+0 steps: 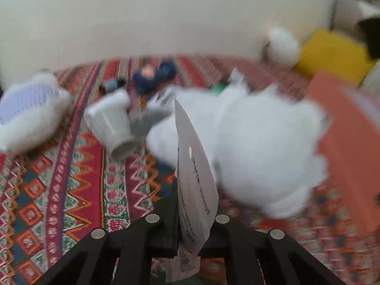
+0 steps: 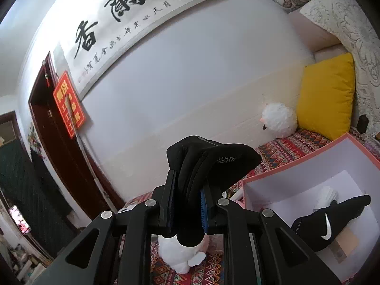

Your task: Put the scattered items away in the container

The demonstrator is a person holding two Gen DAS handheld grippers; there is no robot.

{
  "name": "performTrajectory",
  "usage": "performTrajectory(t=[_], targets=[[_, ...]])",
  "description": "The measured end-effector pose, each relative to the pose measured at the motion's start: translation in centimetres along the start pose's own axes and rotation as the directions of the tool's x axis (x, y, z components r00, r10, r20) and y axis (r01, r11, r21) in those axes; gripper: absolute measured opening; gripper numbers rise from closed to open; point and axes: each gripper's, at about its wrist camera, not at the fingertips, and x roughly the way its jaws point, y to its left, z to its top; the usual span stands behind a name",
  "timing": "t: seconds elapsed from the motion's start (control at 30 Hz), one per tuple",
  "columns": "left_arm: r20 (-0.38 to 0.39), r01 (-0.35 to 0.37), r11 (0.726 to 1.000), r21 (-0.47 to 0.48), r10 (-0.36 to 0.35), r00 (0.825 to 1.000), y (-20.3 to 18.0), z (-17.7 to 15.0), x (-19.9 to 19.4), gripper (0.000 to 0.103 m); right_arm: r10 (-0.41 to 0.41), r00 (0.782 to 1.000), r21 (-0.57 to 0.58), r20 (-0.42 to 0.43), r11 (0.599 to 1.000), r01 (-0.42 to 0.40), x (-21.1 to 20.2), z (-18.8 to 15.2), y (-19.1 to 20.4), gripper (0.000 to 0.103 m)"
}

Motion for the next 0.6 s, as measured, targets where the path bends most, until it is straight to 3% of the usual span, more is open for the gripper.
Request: performTrajectory(t=[0.2, 0.37, 0.47, 0.6], targets=[[0.132, 0.092, 0.991, 0.096, -0.104, 0.986, -6.0, 2.8, -6.8, 0.005, -0.04, 0.996, -0.037, 0.075, 0.998, 0.043, -2.6, 0.8, 0.1, 0.018], [0.196, 0.18, 0.957, 0.226, -0.226, 0.954, -14.3, 6.5, -11.0, 0.005, -0.108, 0.982, -0.032, 0.158, 0.993, 0.114, -6.4, 1.9, -1.4, 0.018], [0.202, 0.225, 0.928, 0.298, -0.291, 0.935, -19.8, 8.5, -11.6, 0.005, -0.15, 0.97, 0.016, 0.189, 0.989, 0.15, -8.6, 2.6, -3.4, 0.018], [0.153, 0.278, 0.891, 0.36, -0.35, 0.924, -26.4, 10.0, -10.2, 0.005, -0.215, 0.956, 0.089, 0.2, 0.976, 0.2, -10.8, 3.0, -6.4, 0.018]])
